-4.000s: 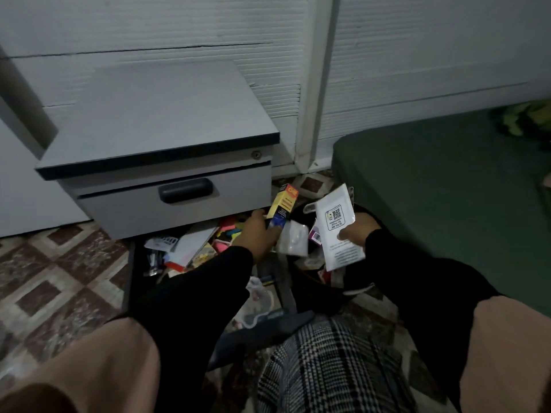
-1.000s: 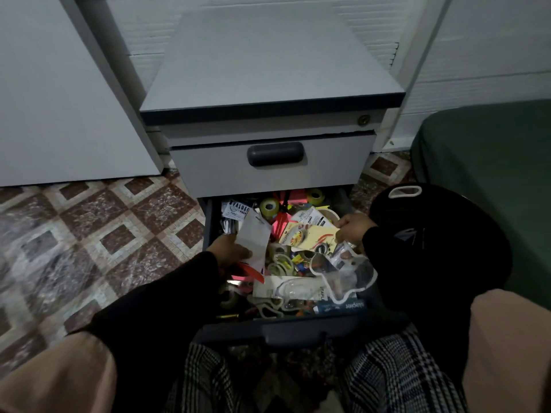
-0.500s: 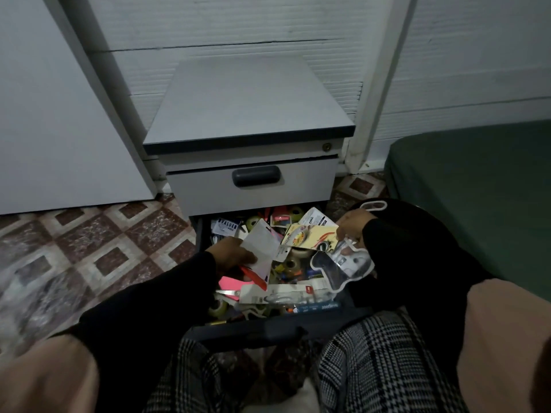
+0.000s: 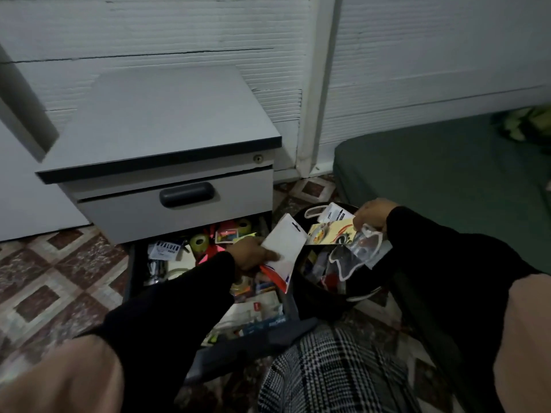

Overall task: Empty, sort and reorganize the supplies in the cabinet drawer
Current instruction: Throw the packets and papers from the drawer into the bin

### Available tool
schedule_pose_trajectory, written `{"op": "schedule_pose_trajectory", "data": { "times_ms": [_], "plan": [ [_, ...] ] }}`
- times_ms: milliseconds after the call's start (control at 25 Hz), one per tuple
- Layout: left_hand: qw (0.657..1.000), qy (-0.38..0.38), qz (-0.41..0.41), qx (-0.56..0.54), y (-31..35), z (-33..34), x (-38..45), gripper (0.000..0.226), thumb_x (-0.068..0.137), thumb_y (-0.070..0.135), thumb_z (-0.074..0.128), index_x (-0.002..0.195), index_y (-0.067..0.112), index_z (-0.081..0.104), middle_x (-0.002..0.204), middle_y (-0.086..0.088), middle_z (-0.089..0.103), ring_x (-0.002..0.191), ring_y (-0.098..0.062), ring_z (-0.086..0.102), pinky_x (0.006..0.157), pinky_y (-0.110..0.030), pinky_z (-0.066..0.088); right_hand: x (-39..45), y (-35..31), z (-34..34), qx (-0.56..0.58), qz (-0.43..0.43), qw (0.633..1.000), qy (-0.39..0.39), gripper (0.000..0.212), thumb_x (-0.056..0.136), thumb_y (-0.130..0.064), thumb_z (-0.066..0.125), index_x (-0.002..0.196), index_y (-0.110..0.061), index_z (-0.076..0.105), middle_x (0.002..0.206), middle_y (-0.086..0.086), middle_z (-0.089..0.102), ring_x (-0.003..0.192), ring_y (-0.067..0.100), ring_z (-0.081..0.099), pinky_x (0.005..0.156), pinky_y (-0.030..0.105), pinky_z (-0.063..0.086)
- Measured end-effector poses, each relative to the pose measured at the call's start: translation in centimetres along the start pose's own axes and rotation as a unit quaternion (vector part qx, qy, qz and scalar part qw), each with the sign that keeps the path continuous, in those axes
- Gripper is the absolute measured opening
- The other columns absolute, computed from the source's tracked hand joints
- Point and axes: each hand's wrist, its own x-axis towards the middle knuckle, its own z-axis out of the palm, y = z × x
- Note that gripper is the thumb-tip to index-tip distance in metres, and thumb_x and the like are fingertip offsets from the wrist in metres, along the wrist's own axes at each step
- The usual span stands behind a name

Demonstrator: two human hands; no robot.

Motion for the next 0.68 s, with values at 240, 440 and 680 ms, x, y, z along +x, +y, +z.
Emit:
{"op": "schedule_pose_trajectory", "data": {
  "times_ms": [240,440,680],
  "plan": [
    [0.999,-0.03,-0.019,0.009,2.1,4.3,5.0,0.031,0.089,0.014,0.062,0.116,-0.001,0.056,0.076,-0.01,0.062,0.047,-0.012,0.061,0.046,-0.022,0.055,3.8,3.3,0.2,0.069,0.026,0.997,-0.003,0.016,0.085,0.003,0.057,0.095,-0.006,0.049,0.088,0.013,0.055,0.065,0.022,0.055,0.063,0.032,0.052],
    [0.999,0.025,0.026,0.02,1.5,4.7,7.7,0.044,0.086,0.017,0.066,0.125,0.001,0.055,0.12,-0.017,0.062,0.097,-0.026,0.062,0.087,-0.035,0.051,5.5,4.2,2.5,0.067,0.007,0.998,-0.001,0.021,0.088,0.0,0.055,0.098,-0.015,0.046,0.098,0.01,0.05,0.06,0.014,0.048,0.056,0.028,0.048],
    [0.996,0.085,0.019,-0.008,-2.1,2.1,6.8,0.034,0.086,0.008,0.065,0.116,-0.004,0.055,0.075,-0.009,0.057,0.055,-0.012,0.047,0.045,-0.017,0.04,5.2,2.6,4.4,0.087,-0.009,0.996,0.004,0.016,0.088,-0.001,0.054,0.097,-0.014,0.049,0.097,0.01,0.052,0.061,0.016,0.05,0.054,0.03,0.048]
  ]
}}
